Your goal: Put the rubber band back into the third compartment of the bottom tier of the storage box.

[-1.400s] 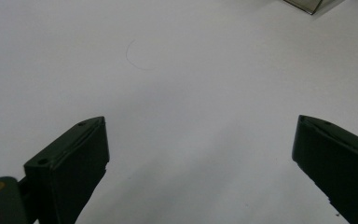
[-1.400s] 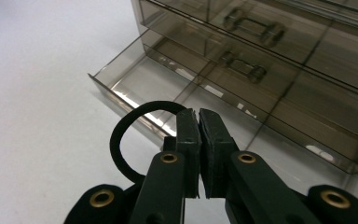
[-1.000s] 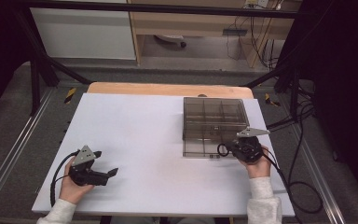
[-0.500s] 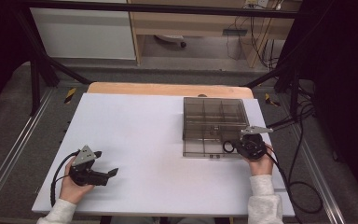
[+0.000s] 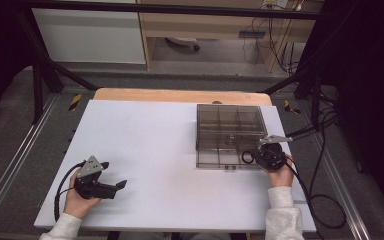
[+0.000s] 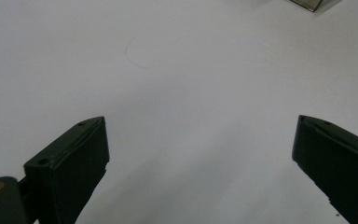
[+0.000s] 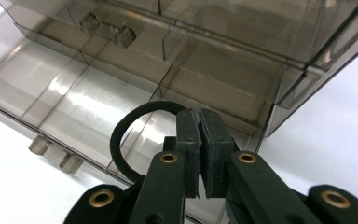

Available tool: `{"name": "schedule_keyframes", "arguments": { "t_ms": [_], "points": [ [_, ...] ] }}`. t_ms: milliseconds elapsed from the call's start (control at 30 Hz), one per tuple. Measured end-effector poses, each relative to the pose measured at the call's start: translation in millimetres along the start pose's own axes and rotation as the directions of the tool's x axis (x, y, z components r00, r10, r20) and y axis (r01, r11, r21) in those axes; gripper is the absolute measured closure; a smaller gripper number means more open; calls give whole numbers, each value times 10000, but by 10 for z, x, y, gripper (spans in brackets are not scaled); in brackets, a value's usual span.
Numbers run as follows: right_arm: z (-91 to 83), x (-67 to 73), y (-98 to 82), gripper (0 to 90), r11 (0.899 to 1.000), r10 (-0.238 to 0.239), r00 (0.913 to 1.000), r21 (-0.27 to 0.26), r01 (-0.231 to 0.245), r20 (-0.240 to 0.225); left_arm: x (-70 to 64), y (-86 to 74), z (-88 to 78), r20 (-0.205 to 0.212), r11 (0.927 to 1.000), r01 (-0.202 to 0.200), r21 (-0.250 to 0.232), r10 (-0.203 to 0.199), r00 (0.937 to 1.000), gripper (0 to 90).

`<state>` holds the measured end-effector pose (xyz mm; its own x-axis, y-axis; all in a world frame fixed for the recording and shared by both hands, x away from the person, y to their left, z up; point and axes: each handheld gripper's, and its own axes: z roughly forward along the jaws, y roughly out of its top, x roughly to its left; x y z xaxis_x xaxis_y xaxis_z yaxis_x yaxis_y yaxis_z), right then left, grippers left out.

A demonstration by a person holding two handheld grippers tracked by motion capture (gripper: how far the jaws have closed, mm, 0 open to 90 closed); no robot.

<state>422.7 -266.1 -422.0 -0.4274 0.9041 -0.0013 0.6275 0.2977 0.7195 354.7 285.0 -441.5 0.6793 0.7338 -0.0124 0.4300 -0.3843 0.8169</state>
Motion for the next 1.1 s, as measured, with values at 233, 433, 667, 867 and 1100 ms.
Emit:
{"name": "schedule_keyframes", "arguments": {
  "t_ms": [233,433,667,867,1100],
  "points": [
    [57,10,-21,873,9997,-135,9997,206,131,193,-1,1,0,-5,10000,-4,-3,4,10000,35],
    [96,9,-45,826,9989,-267,9993,383,256,278,-1,1,-1,-3,10000,-17,11,17,10000,35],
    [13,16,-33,701,9997,-212,9997,-126,210,-106,-1,1,-2,-3,10000,7,-7,-7,10000,35],
    [-60,53,-20,519,9981,-27,9976,-624,-16,-699,0,1,-4,-10,10000,19,-12,-19,10000,35],
    [-104,139,1,272,9947,11,9923,-1022,-138,-1239,3,-1,-3,-3,10000,20,7,-20,10000,35]
  ]
}}
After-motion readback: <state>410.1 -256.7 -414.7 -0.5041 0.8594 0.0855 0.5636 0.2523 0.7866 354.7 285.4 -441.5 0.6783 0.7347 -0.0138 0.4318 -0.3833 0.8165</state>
